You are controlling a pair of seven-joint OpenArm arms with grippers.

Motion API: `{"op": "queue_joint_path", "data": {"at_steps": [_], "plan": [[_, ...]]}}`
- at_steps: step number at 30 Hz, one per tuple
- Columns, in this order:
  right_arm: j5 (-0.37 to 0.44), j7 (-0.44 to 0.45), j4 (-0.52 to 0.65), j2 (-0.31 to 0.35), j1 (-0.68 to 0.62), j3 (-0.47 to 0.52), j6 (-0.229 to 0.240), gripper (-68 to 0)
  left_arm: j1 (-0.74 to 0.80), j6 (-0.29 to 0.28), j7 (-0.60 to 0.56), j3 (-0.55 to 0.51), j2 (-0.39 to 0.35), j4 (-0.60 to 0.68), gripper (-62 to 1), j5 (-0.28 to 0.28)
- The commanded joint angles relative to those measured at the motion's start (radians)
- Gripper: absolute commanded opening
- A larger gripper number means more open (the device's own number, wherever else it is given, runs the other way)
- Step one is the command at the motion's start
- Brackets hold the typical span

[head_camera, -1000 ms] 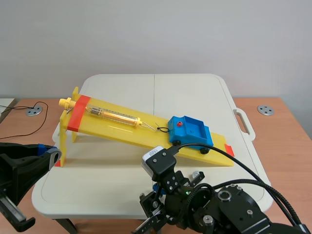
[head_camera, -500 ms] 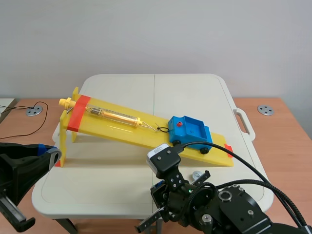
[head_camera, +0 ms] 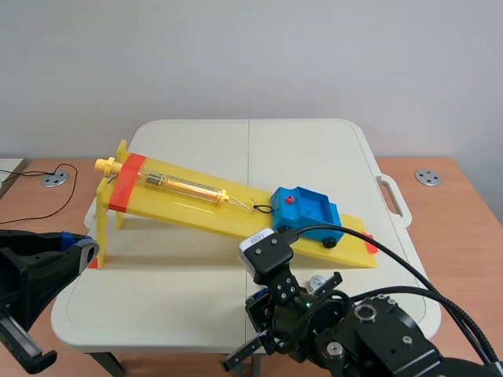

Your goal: Place the four metal weights on the blue cart on the ramp.

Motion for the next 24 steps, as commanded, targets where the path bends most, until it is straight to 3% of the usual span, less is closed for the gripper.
{"op": "queue_joint_path", "data": {"at_steps": [1, 9, 15, 24], "plan": [[0.034, 0.067, 0.168, 0.056, 0.029, -0.024, -0.021, -66.9, -0.019, -0.025, -0.106, -0.013, 0.010, 0.065, -58.0, -0.077], [0.047, 0.056, 0.375, 0.158, -0.108, -0.002, -0.021, -66.9, -0.019, -0.025, -0.106, -0.013, 0.010, 0.065, -58.0, -0.077], [0.151, 0.039, 0.529, 0.208, -0.212, 0.085, -0.021, -66.9, -0.019, -0.025, -0.106, -0.013, 0.002, 0.065, -58.0, -0.077], [0.348, -0.011, 0.709, 0.208, -0.286, 0.280, -0.012, -66.9, -0.019, -0.025, -0.106, -0.013, 0.002, 0.065, -58.0, -0.077]]}}
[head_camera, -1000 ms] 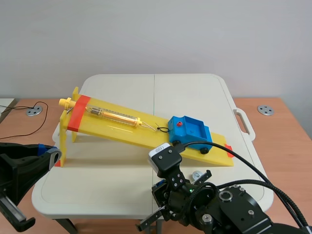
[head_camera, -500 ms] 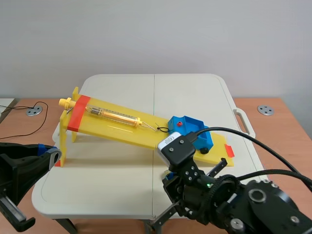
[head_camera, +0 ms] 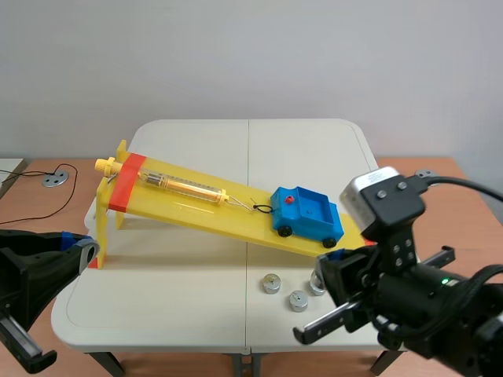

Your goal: Place the four metal weights on the blue cart on the ramp.

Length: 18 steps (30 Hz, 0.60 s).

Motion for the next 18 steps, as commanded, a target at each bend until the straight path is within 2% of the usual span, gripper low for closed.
{"op": "queue_joint_path", "data": {"at_steps": [1, 10, 14, 18], "plan": [[0.105, 0.105, 0.120, 0.015, 0.045, 0.055, -0.010, -66.9, -0.019, -0.025, -0.106, -0.013, 0.002, 0.065, -58.0, -0.077], [0.219, 0.103, 0.124, -0.089, 0.118, 0.227, -0.010, -66.9, -0.019, -0.025, -0.107, -0.013, 0.002, 0.065, -58.0, -0.077], [0.224, 0.093, 0.101, -0.137, 0.182, 0.238, -0.011, -66.9, -0.019, -0.025, -0.106, -0.013, 0.002, 0.065, -58.0, -0.077], [0.263, 0.094, 0.014, -0.173, 0.251, 0.238, -0.011, -66.9, -0.019, -0.025, -0.106, -0.013, 0.002, 0.065, -58.0, -0.077]]}}
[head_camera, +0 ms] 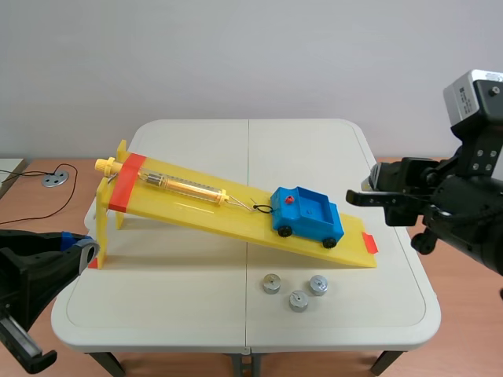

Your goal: Place the four metal weights on the blue cart on the ramp.

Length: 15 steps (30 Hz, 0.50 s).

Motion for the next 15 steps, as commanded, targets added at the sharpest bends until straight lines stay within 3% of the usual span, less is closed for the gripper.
{"op": "queue_joint_path", "data": {"at_steps": [1, 15], "plan": [[0.091, 0.124, -0.006, -0.003, 0.106, -0.024, -0.009, -66.9, -0.019, -0.025, -0.106, -0.013, 0.002, 0.065, -58.0, -0.077], [0.090, 0.128, -0.209, -0.066, 0.296, -0.024, 0.037, -66.9, -0.019, -0.025, -0.106, -0.013, 0.002, 0.065, -58.0, -0.077]]}}
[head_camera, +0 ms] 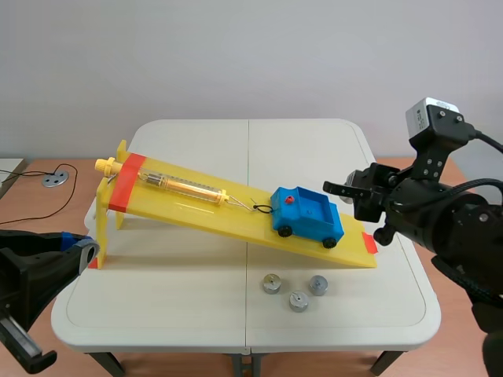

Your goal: Place the four metal weights on the blue cart on the ramp.

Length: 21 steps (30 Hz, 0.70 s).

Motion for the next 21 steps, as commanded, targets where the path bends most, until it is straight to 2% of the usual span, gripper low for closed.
{"op": "queue_joint_path", "data": {"at_steps": [1, 8, 11, 21], "plan": [[0.072, 0.131, 0.065, -0.002, 0.106, -0.019, 0.039, -66.9, -0.019, -0.025, -0.106, -0.013, 0.002, 0.065, -58.0, -0.077], [0.071, 0.130, -0.021, -0.027, 0.183, -0.019, 0.040, -66.9, -0.019, -0.025, -0.106, -0.013, 0.002, 0.065, -58.0, -0.077], [0.072, 0.130, -0.075, -0.036, 0.217, -0.019, 0.083, -66.9, -0.019, -0.025, -0.106, -0.013, 0.002, 0.065, -58.0, -0.077], [0.079, 0.130, -0.203, -0.056, 0.299, -0.019, 0.122, -66.9, -0.019, -0.025, -0.106, -0.013, 0.002, 0.065, -58.0, -0.077]]}}
